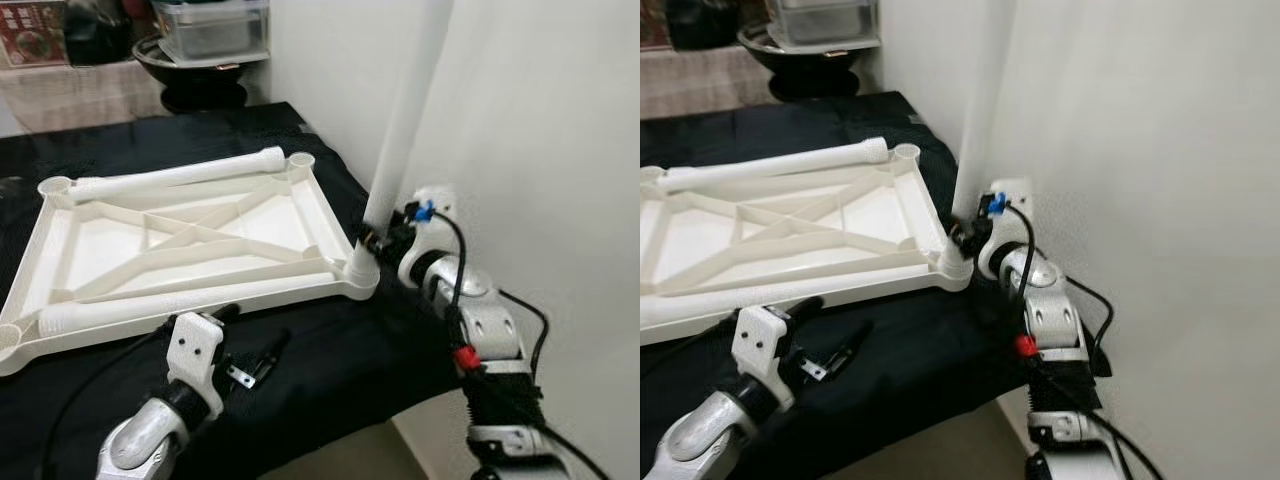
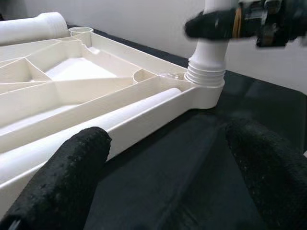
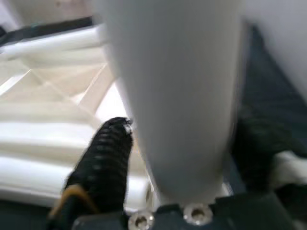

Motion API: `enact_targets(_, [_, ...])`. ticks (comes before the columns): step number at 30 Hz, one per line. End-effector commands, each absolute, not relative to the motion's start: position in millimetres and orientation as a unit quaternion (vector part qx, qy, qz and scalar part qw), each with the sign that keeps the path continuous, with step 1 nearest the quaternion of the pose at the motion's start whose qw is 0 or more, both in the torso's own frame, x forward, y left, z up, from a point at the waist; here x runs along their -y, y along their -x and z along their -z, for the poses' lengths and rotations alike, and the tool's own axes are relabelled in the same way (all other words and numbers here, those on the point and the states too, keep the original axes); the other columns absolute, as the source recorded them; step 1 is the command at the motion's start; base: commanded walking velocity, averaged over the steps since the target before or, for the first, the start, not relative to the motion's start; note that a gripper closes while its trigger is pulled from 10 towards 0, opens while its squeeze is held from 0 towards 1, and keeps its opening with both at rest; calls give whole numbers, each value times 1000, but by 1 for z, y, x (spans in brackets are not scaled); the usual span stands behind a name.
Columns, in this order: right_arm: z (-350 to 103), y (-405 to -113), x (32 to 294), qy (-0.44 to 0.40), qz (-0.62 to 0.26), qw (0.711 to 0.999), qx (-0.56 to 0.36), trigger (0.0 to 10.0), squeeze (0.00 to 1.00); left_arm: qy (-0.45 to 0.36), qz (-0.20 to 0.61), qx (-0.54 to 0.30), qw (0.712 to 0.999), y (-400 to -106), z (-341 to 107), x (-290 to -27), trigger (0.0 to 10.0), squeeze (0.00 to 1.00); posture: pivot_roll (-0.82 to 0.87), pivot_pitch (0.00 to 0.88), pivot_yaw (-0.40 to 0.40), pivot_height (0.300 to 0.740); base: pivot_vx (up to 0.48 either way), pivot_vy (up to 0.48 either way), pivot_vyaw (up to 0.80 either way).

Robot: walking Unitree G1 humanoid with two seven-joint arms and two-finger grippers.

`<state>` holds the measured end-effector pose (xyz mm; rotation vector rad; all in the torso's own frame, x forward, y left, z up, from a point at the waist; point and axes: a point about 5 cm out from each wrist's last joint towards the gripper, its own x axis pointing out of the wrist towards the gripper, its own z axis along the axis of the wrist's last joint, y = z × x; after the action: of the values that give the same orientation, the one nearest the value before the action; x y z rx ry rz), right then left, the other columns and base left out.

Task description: Building children table

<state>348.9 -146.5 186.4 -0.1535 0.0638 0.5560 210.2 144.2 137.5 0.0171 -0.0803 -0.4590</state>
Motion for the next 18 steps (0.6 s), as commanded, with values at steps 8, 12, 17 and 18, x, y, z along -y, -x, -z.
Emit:
enact_targets(8, [-234,-369,162,116,-408,905,38,10000,886,1,245,32,969,-191,-143,-143,10000,0,56,187,-51,740,0,0,0])
enact_targets(12, [-244,-373,163,115,-438,890,43,10000,0,2,248,29,968,-187,-144,-143,10000,0,65,196,-49,740,0,0,0])
enact_targets(17, [-255,-377,170,90,-479,872,46,10000,0,3,248,27,968,-184,-144,-143,10000,0,73,197,-52,740,0,0,0])
enact_targets(18, [-258,-378,172,84,-484,870,49,5843,0,4,248,26,968,-184,-144,-143,10000,0,74,196,-53,740,0,0,0])
